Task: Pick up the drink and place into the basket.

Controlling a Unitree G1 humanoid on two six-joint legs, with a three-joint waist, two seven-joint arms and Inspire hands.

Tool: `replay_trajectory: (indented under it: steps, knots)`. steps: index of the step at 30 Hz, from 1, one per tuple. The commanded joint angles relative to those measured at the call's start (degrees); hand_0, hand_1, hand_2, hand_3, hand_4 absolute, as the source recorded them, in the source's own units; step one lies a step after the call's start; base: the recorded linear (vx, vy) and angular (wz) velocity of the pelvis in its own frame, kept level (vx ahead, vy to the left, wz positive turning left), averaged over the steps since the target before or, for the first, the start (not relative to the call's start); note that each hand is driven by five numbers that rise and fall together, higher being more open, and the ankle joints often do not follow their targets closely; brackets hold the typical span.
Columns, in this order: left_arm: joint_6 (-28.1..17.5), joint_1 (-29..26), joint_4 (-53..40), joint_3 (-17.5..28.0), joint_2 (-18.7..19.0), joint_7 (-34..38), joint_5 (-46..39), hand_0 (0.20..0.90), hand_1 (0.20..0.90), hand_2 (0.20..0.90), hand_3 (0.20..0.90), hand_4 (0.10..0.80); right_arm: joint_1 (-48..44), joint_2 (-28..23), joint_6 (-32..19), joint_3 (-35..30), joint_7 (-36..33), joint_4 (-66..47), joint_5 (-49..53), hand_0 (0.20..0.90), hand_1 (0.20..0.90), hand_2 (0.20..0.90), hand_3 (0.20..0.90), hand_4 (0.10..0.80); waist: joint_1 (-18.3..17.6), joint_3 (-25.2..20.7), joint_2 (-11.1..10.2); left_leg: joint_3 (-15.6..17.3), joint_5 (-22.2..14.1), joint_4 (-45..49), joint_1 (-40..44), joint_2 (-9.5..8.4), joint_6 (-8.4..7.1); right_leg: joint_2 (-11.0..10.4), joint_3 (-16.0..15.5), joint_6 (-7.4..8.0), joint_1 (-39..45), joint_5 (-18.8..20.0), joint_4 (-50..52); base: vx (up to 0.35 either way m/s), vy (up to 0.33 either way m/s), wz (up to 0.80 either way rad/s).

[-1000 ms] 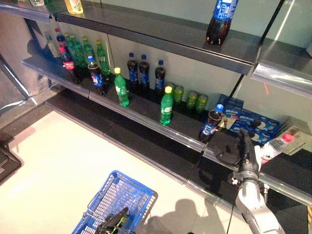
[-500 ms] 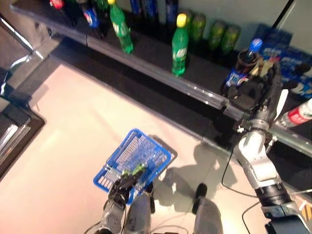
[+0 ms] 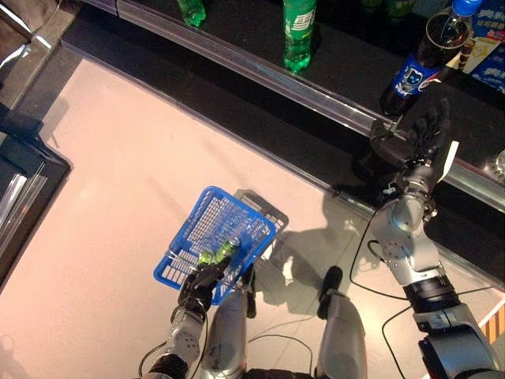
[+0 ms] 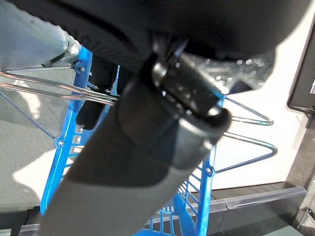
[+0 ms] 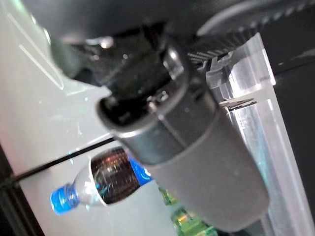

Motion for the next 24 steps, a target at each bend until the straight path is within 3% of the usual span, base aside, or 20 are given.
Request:
replay_trajectory:
  steps: [1, 14, 24]
  knots:
    - [-2.53, 6.17, -2.86, -3.45, 2.13, -0.18, -0.49, 0.3, 0.3, 0.3, 0.2, 0.1, -9.17, -2.64, -6.51, -2.94, -0.87, -4.46, 0.05, 0.9, 0.9, 0.9, 0.9, 0.8, 0.97, -0.38, -0.06, -1.98, -1.27, 3.64, -1.44, -1.82, 1.74, 1.97, -1.86, -2.78, -0.56, -0.16, 1.09, 0.01, -0.019, -0.04]
    - [-0.88, 6.04, -3.2, -3.93, 2.62, -0.41, -0.74, 0.3, 0.3, 0.3, 0.2, 0.1, -20.95, -5.96, -4.15, -2.91, -2.78, 2.38, -0.47, 0.9, 0.9, 0.9, 0.9, 0.8, 2.37, -0.38, 1.68, -2.36, -0.85, 3.88, -3.36, -2.29, 1.62, 1.64, -1.59, -3.12, -2.51, -0.6, 1.92, 0.03, 0.006, -0.04]
    - [0.63, 6.49, -3.5, -4.29, 3.51, -1.43, -0.75, 0.3, 0.3, 0.3, 0.2, 0.1, -28.31, -10.17, 2.16, -0.94, -5.72, 7.24, -4.59, 0.9, 0.9, 0.9, 0.9, 0.8, 3.47, -0.38, 2.42, -2.67, -0.82, 4.68, -4.85, -2.83, 1.81, 1.21, -1.54, -3.25, -3.81, -0.78, 2.73, 0.026, 0.003, -0.01]
